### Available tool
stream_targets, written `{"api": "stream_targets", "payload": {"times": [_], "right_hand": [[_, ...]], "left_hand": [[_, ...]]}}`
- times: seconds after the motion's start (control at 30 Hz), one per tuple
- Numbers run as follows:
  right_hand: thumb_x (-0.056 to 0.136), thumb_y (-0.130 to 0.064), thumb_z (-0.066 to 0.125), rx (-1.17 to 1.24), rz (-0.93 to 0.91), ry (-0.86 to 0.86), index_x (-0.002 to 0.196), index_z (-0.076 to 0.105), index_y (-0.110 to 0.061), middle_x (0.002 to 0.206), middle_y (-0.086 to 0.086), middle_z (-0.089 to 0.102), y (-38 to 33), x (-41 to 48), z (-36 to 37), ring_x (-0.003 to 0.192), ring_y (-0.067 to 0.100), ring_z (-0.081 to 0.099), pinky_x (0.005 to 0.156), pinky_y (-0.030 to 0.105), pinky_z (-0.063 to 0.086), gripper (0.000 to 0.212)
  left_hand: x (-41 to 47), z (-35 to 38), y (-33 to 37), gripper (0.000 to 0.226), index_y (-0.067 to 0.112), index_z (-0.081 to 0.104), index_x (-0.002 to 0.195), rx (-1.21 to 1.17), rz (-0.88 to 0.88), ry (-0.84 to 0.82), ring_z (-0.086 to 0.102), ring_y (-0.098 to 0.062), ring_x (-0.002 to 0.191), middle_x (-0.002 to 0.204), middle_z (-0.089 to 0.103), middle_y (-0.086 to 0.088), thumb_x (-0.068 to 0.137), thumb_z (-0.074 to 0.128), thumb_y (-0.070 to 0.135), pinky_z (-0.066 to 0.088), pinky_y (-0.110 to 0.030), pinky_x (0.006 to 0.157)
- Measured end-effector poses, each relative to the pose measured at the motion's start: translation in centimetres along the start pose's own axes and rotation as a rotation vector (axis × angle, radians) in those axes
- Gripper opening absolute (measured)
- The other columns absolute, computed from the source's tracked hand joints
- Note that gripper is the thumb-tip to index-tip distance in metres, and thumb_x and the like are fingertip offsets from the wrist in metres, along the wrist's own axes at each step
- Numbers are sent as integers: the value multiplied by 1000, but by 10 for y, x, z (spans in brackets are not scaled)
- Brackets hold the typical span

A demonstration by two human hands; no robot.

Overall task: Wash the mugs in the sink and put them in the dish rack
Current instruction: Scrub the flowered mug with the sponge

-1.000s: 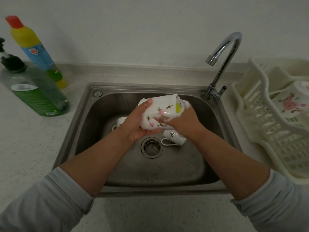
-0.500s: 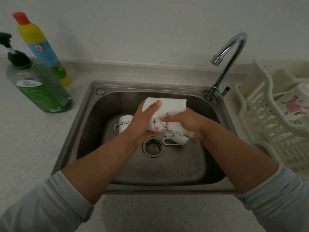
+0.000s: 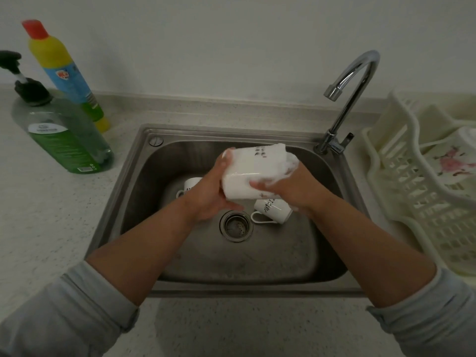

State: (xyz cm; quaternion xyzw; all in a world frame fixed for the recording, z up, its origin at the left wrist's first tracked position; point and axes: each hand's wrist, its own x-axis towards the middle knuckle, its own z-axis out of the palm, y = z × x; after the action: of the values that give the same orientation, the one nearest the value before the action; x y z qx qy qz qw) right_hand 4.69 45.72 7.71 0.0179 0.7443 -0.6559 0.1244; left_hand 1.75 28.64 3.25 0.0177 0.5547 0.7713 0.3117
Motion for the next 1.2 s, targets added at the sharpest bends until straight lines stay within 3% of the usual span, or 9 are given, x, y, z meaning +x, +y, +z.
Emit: {"api": "stream_targets", "payload": {"times": [0.17, 0.33, 0.43, 0.57, 0.67, 0.77, 0.9, 1.0, 1.2], "right_hand": [[70, 0, 78, -235, -73, -53, 117, 41, -17, 105, -19, 47, 7, -8, 10, 92, -24, 49, 78, -3, 40, 62], [82, -7, 69, -386, -44, -144, 132, 43, -7, 117, -2, 51, 11, -13, 10, 118, 15, 50, 82, 3, 38, 56], [85, -6, 65, -320, 93, -227, 130, 46, -12, 122, 2, 57, 11, -9, 12, 111, 10, 53, 78, 2, 44, 50], [80, -3, 62, 55, 339, -319, 101, 59, -16, 90, -2, 67, 6, -7, -2, 81, 8, 65, 66, 16, 55, 25], [68, 2, 63, 207, 362, -375, 98, 59, -14, 90, 2, 68, 6, -8, 0, 84, 14, 65, 72, 24, 56, 35], [71, 15, 64, 258, 302, -320, 104, 57, -12, 99, 7, 65, 15, -4, 2, 92, 19, 64, 79, 30, 56, 43], [71, 6, 71, 209, 167, -167, 118, 52, -2, 110, 17, 63, 20, 0, 5, 100, 25, 64, 81, 39, 56, 52], [72, 7, 72, 147, 58, -24, 125, 47, 4, 108, 16, 64, 21, -2, 9, 89, 16, 68, 65, 25, 57, 58], [63, -24, 84, -352, -128, 228, 118, 53, -6, 103, -3, 65, 17, -2, 21, 90, 4, 62, 75, 13, 52, 66]], "left_hand": [[5, -4, 4, 69, 18, 44, 136, -368, -243, -191, 60, -32, 92, 130, 47, -16, 79, 61, 52, 55, -37, 64], [13, -4, -7, 75, 15, 38, 141, -336, -169, -182, 50, -39, 108, 136, 42, -20, 80, 63, 50, 54, -35, 58], [7, 0, -11, 58, 18, 55, 125, -231, -172, -29, 62, -31, 94, 119, 61, -13, 76, 61, 50, 55, -35, 56], [0, 12, -14, 40, 23, 63, 106, -124, -179, 47, 66, -21, 75, 89, 69, -4, 80, 51, 51, 55, -29, 53], [-1, 14, -15, 42, 22, 62, 107, -107, -193, 41, 66, -21, 74, 86, 70, -3, 79, 52, 51, 54, -27, 50], [-2, 13, -13, 37, 22, 60, 110, -69, -175, 103, 68, -17, 68, 82, 71, 0, 85, 51, 48, 53, -28, 50], [-1, 13, -14, 70, 21, 47, 132, -92, -87, 147, 70, -18, 74, 103, 67, -6, 70, 61, 51, 53, -31, 50], [0, 12, -16, 66, 25, 46, 131, -129, -20, 184, 68, -22, 82, 113, 64, -8, 73, 68, 47, 53, -30, 48], [1, 9, -20, 44, 35, 50, 115, -158, 69, 172, 67, -22, 85, 111, 65, -3, 75, 65, 46, 54, -33, 52]]}}
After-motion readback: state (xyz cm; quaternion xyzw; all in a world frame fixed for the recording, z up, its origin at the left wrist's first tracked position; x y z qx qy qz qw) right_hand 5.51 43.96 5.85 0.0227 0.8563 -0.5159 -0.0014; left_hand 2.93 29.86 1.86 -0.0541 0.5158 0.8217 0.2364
